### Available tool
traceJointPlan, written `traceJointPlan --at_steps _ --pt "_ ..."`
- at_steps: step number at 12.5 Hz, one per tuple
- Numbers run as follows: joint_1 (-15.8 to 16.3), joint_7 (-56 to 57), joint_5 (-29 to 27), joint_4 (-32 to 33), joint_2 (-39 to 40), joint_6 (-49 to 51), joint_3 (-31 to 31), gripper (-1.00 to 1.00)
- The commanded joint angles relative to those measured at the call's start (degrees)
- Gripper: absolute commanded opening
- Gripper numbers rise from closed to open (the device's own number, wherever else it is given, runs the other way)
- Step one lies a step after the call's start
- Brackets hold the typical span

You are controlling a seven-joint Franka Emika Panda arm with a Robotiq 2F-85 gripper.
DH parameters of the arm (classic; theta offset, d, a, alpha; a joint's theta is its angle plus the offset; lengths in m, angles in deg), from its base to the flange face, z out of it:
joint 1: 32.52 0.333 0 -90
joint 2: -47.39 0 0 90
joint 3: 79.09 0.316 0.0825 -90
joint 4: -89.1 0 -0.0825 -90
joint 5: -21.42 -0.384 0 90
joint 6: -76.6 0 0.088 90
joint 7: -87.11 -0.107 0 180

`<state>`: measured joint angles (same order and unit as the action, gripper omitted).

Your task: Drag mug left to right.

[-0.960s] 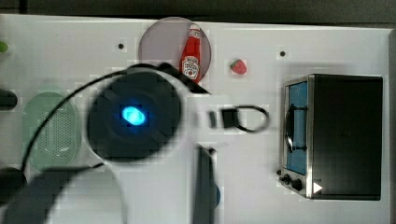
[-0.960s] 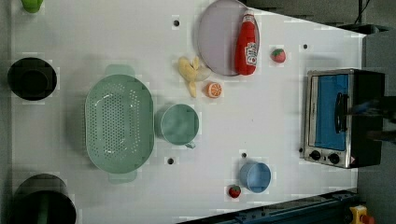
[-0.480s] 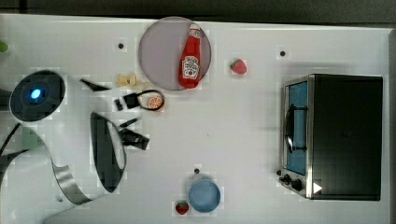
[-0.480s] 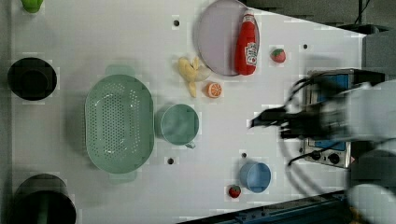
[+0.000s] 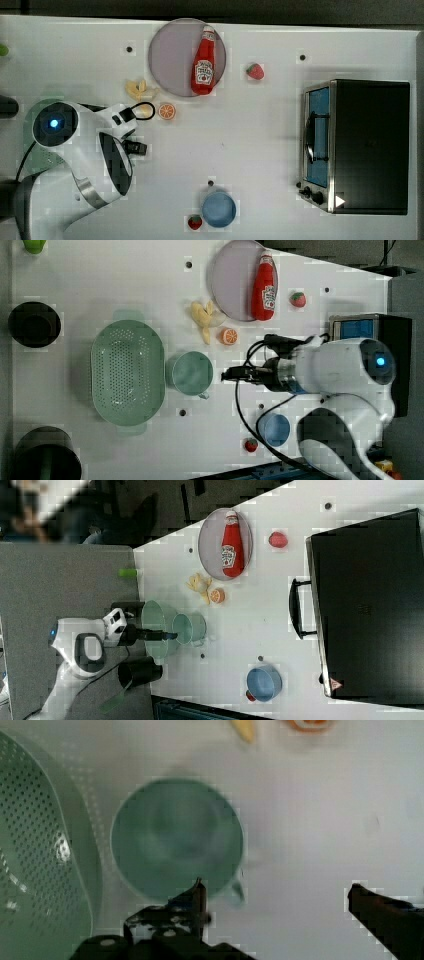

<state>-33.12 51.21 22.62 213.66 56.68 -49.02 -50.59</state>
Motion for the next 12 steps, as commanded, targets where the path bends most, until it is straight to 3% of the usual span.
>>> traceJointPlan --at_steps 1,11,12 --pt "-0.25 4.35 5.24 1.5 3.01 -6.66 -0.33 1.0" --pt "0.72 1.27 11.4 1.86 17.6 -16.33 -0.83 1.0" --pt "0.8 0.53 12.39 1.84 18.35 -16.81 -1.11 0.92"
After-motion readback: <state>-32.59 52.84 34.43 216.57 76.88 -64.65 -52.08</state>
